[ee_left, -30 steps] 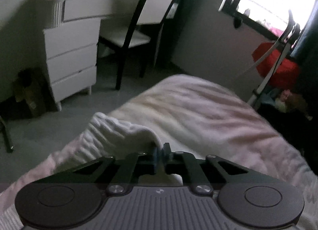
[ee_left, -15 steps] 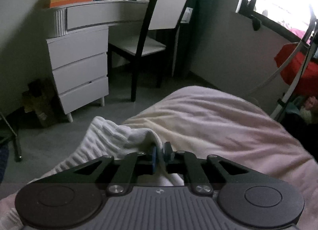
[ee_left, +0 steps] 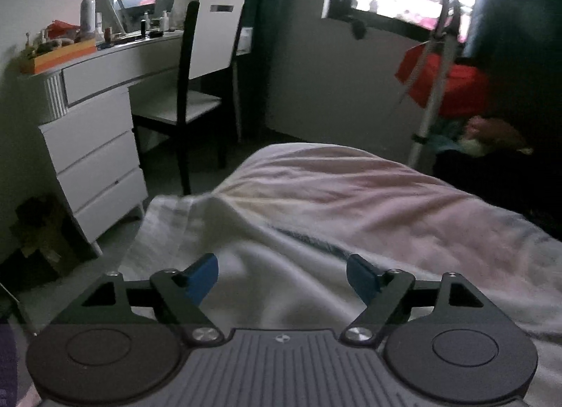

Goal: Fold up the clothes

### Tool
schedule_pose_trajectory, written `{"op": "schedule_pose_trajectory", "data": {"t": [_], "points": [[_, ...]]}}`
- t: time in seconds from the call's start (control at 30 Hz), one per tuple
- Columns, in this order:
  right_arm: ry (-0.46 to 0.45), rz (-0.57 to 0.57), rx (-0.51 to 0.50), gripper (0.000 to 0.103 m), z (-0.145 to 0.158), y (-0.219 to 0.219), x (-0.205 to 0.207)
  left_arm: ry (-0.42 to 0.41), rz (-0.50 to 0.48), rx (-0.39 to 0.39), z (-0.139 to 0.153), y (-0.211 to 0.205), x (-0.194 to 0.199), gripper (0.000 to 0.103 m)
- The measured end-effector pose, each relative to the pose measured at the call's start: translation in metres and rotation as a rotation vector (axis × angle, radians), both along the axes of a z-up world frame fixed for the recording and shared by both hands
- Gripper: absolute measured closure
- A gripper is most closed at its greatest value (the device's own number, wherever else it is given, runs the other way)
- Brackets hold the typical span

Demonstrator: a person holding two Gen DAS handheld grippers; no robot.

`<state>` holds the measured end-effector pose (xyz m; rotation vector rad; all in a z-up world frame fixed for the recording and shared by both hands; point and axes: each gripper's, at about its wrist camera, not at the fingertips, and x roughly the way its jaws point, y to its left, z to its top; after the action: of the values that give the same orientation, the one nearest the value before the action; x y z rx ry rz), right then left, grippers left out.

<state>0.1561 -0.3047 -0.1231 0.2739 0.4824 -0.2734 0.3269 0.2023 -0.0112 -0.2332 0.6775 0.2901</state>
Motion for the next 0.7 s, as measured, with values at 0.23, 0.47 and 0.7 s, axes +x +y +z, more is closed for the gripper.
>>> {"op": "schedule_pose_trajectory", "data": {"t": [0.23, 0.47, 0.7], "points": [[-0.051, -0.002, 0.019, 0.027, 0.028, -0.005, -0.033, -0.027, 0.068, -0.159, 0.016, 0.011, -0.136, 0.013], [-0.016, -0.007, 0.074, 0.027, 0.041, -0.014, -0.069, -0.019, 0.160, -0.242, -0.001, 0.044, -0.210, 0.013], [-0.022, -0.063, 0.140, 0.027, 0.051, -0.025, -0.084, 0.015, 0.288, -0.326, -0.015, 0.089, -0.235, 0.013]]}}
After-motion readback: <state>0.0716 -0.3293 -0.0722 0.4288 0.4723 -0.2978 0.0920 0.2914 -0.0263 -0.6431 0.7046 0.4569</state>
